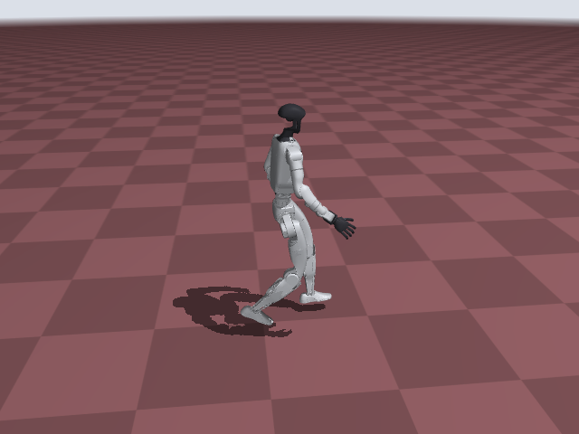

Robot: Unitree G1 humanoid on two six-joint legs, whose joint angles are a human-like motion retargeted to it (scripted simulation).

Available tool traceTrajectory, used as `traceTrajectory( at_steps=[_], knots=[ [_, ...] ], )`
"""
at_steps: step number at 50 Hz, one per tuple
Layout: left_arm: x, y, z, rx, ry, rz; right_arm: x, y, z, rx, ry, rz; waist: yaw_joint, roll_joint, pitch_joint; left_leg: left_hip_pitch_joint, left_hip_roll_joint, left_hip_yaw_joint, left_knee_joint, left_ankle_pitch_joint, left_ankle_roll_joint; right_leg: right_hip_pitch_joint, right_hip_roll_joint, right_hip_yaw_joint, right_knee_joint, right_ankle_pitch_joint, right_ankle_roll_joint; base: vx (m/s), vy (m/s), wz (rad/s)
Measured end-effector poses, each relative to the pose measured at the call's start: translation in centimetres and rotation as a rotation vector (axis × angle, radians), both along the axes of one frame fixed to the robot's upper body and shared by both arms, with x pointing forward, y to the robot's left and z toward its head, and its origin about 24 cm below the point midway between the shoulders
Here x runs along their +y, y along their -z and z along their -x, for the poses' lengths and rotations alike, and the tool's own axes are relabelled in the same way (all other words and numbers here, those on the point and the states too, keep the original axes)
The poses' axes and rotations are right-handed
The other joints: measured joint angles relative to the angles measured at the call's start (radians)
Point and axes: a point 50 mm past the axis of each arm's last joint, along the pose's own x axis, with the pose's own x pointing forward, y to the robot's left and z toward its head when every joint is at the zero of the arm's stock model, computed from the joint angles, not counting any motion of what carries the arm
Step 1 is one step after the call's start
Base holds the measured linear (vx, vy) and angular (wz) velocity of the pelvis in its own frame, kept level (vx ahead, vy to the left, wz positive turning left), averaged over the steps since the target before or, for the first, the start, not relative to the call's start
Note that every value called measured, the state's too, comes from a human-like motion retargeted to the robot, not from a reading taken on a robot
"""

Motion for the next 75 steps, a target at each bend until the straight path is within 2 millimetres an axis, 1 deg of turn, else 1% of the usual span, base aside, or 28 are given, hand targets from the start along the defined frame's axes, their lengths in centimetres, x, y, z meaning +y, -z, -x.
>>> traceTrajectory(
  at_steps=[1, 3, 5, 8, 10, 12, 15, 17, 22, 25, 27, 29, 31, 33, 34, 39, 42, 46, 51, 55, 59, 62, 65, 68, 70, 72, 73, 75],
  knots=[
    [0.0, 1.1, 2.7, 0.125, -0.024, -0.003, 0.4, 0.2, 0.1, 0.003, -0.011, -0.013, -0.002, -0.009, -0.002, -0.014, -0.002, 0.009, 0.073, -0.037, 0.020, 0.001, -0.015, 0.004, 0.041, 0.015, 0.004, 0.57, 0.08, -0.44],
    [-0.3, 2.2, 7.5, 0.334, -0.068, 0.005, 1.3, 0.9, 0.5, 0.024, -0.038, -0.047, -0.009, -0.021, -0.005, -0.033, -0.004, 0.024, 0.201, -0.119, 0.059, -0.009, -0.036, 0.017, 0.133, 0.082, 0.022, 0.56, 0.10, -0.44],
    [-0.3, 2.4, 10.4, 0.466, -0.101, 0.018, 2.3, 1.7, 1.1, 0.065, -0.080, -0.089, -0.012, -0.016, -0.001, -0.025, 0.011, 0.033, 0.278, -0.192, 0.087, -0.039, -0.041, 0.030, 0.229, 0.195, 0.036, 0.52, 0.11, -0.47],
    [0.2, 2.2, 12.5, 0.557, -0.125, 0.022, 3.5, 3.2, 2.5, 0.157, -0.130, -0.145, -0.026, -0.020, 0.004, 0.028, 0.009, 0.041, 0.281, -0.241, 0.117, -0.107, -0.085, 0.026, 0.353, 0.279, 0.016, 0.46, 0.12, -0.25],
    [0.7, 2.1, 12.7, 0.575, -0.126, 0.010, 4.1, 4.4, 3.7, 0.229, -0.156, -0.175, -0.037, -0.023, 0.008, 0.073, 0.002, 0.041, 0.253, -0.254, 0.127, -0.154, -0.120, 0.015, 0.405, 0.265, -0.010, 0.41, 0.11, -0.05],
    [1.4, 2.0, 11.8, 0.558, -0.121, -0.016, 4.6, 5.4, 5.0, 0.302, -0.175, -0.199, -0.049, -0.022, 0.013, 0.125, -0.005, 0.033, 0.209, -0.252, 0.128, -0.195, -0.142, 0.002, 0.413, 0.217, -0.031, 0.38, 0.08, 0.06],
    [2.5, 2.0, 9.2, 0.490, -0.107, -0.071, 5.1, 6.8, 7.0, 0.401, -0.190, -0.221, -0.067, -0.017, 0.019, 0.199, -0.012, 0.012, 0.143, -0.248, 0.118, -0.242, -0.149, -0.016, 0.357, 0.139, -0.045, 0.35, 0.03, 0.22],
    [3.1, 1.9, 6.7, 0.416, -0.096, -0.112, 5.4, 7.6, 8.3, 0.455, -0.190, -0.231, -0.077, -0.010, 0.023, 0.242, -0.011, -0.009, 0.109, -0.249, 0.110, -0.263, -0.133, -0.021, 0.276, 0.104, -0.041, 0.32, -0.01, 0.37],
    [3.8, 0.7, -1.5, 0.165, -0.062, -0.203, 5.8, 9.0, 11.3, 0.563, -0.168, -0.251, -0.090, 0.016, 0.028, 0.316, 0.003, -0.072, 0.055, -0.261, 0.090, -0.276, -0.051, 0.002, 0.022, 0.087, -0.009, 0.27, -0.05, 0.51],
    [3.2, -0.9, -6.9, -0.011, -0.024, -0.227, 5.8, 9.6, 12.8, 0.616, -0.137, -0.261, -0.085, 0.030, 0.025, 0.339, 0.009, -0.110, 0.045, -0.276, 0.082, -0.258, -0.003, 0.026, -0.093, 0.109, 0.008, 0.21, -0.08, 0.56],
    [2.4, -2.1, -9.8, -0.118, 0.008, -0.227, 5.7, 9.9, 14.0, 0.653, -0.115, -0.261, -0.080, 0.024, 0.022, 0.340, -0.002, -0.127, 0.067, -0.295, 0.081, -0.249, -0.001, 0.037, -0.112, 0.107, 0.013, 0.17, -0.08, 0.52],
    [1.4, -3.7, -13.1, -0.229, 0.043, -0.222, 5.4, 10.0, 14.5, 0.670, -0.091, -0.259, -0.066, 0.035, 0.020, 0.350, 0.009, -0.146, 0.055, -0.304, 0.076, -0.223, 0.016, 0.027, -0.158, 0.114, 0.006, 0.15, -0.08, 0.42],
    [0.2, -5.0, -15.3, -0.318, 0.080, -0.210, 5.3, 10.2, 15.2, 0.689, -0.073, -0.253, -0.059, 0.029, 0.018, 0.344, 0.000, -0.155, 0.078, -0.322, 0.074, -0.214, 0.007, 0.020, -0.156, 0.095, 0.000, 0.10, -0.07, 0.42],
    [-1.0, -6.6, -17.6, -0.403, 0.122, -0.198, 4.9, 10.1, 15.1, 0.687, -0.056, -0.243, -0.048, 0.045, 0.014, 0.350, 0.019, -0.169, 0.054, -0.318, 0.067, -0.190, 0.026, 0.000, -0.212, 0.107, -0.009, 0.09, -0.06, 0.33],
    [-1.6, -7.1, -18.3, -0.432, 0.143, -0.192, 4.7, 10.1, 15.1, 0.690, -0.051, -0.237, -0.044, 0.047, 0.015, 0.350, 0.021, -0.171, 0.057, -0.322, 0.065, -0.184, 0.027, -0.006, -0.218, 0.106, -0.010, 0.05, -0.05, 0.29],
    [-3.9, -8.2, -19.7, -0.496, 0.251, -0.178, 4.3, 10.0, 15.1, 0.693, -0.042, -0.203, -0.039, 0.044, 0.017, 0.329, 0.020, -0.168, 0.090, -0.350, 0.067, -0.185, 0.017, -0.029, -0.209, 0.086, -0.013, -0.01, -0.02, 0.28],
    [-4.8, -7.8, -19.4, -0.472, 0.313, -0.175, 4.1, 9.9, 14.5, 0.686, -0.049, -0.185, -0.038, 0.045, 0.015, 0.315, 0.025, -0.165, 0.091, -0.363, 0.073, -0.197, 0.017, -0.038, -0.207, 0.082, -0.015, -0.05, 0.01, 0.21],
    [-5.2, -5.6, -17.1, -0.356, 0.378, -0.171, 4.4, 9.7, 13.3, 0.665, -0.075, -0.177, -0.040, 0.046, 0.011, 0.292, 0.026, -0.162, 0.090, -0.372, 0.080, -0.228, 0.013, -0.043, -0.183, 0.081, -0.019, -0.07, 0.02, 0.18],
    [-4.3, -2.1, -12.1, -0.132, 0.441, -0.181, 5.2, 9.4, 11.5, 0.626, -0.128, -0.185, -0.052, 0.043, 0.003, 0.262, 0.021, -0.160, 0.089, -0.360, 0.079, -0.288, 0.002, -0.036, -0.122, 0.093, -0.015, -0.07, 0.02, 0.21],
    [-3.0, 0.2, -7.4, 0.052, 0.469, -0.185, 5.8, 9.2, 10.4, 0.591, -0.167, -0.195, -0.066, 0.037, -0.003, 0.235, 0.010, -0.164, 0.097, -0.351, 0.076, -0.355, 0.003, 0.006, -0.062, 0.025, -0.011, -0.06, 0.00, 0.26],
    [-1.7, 1.4, -3.3, 0.192, 0.467, -0.184, 6.2, 9.0, 9.8, 0.564, -0.198, -0.201, -0.068, 0.026, -0.012, 0.209, -0.007, -0.171, 0.114, -0.351, 0.077, -0.378, -0.021, 0.022, 0.056, -0.016, -0.027, -0.04, -0.03, 0.20],
    [-0.7, 1.7, -1.2, 0.257, 0.451, -0.186, 6.7, 8.9, 9.5, 0.549, -0.221, -0.205, -0.066, 0.015, -0.022, 0.194, -0.023, -0.184, 0.119, -0.344, 0.078, -0.372, -0.023, 0.051, 0.122, -0.033, -0.028, -0.04, -0.07, 0.27],
    [0.1, 1.8, 0.0, 0.285, 0.431, -0.198, 7.3, 8.8, 9.3, 0.535, -0.246, -0.206, -0.059, 0.002, -0.035, 0.181, -0.041, -0.200, 0.118, -0.333, 0.078, -0.351, -0.010, 0.093, 0.142, -0.045, -0.017, -0.05, -0.10, 0.35],
    [0.8, 1.6, -0.2, 0.270, 0.406, -0.223, 7.5, 8.5, 8.4, 0.506, -0.270, -0.190, -0.049, -0.004, -0.051, 0.164, -0.045, -0.221, 0.121, -0.325, 0.071, -0.322, 0.026, 0.132, 0.098, -0.065, -0.009, -0.06, -0.12, 0.42],
    [1.2, 1.4, -1.1, 0.242, 0.381, -0.241, 7.1, 8.1, 7.9, 0.491, -0.278, -0.172, -0.037, 0.007, -0.062, 0.156, -0.027, -0.240, 0.102, -0.314, 0.060, -0.301, 0.064, 0.146, 0.028, -0.074, -0.014, -0.08, -0.14, 0.40],
    [1.1, 1.2, -1.9, 0.204, 0.363, -0.253, 7.0, 8.2, 8.3, 0.500, -0.278, -0.162, -0.030, 0.001, -0.068, 0.130, -0.032, -0.249, 0.127, -0.318, 0.050, -0.290, 0.071, 0.151, -0.010, -0.103, -0.022, -0.11, -0.15, 0.41],
    [1.1, 1.0, -2.8, 0.173, 0.350, -0.259, 6.7, 8.1, 8.2, 0.499, -0.277, -0.155, -0.022, 0.015, -0.076, 0.121, -0.011, -0.259, 0.114, -0.311, 0.040, -0.284, 0.092, 0.143, -0.059, -0.101, -0.032, -0.12, -0.16, 0.37],
    [0.7, 0.6, -4.3, 0.116, 0.337, -0.266, 6.4, 8.3, 8.8, 0.515, -0.274, -0.147, -0.013, 0.015, -0.077, 0.090, -0.012, -0.264, 0.141, -0.315, 0.024, -0.283, 0.094, 0.131, -0.085, -0.124, -0.046, -0.16, -0.17, 0.42]
  ],
)
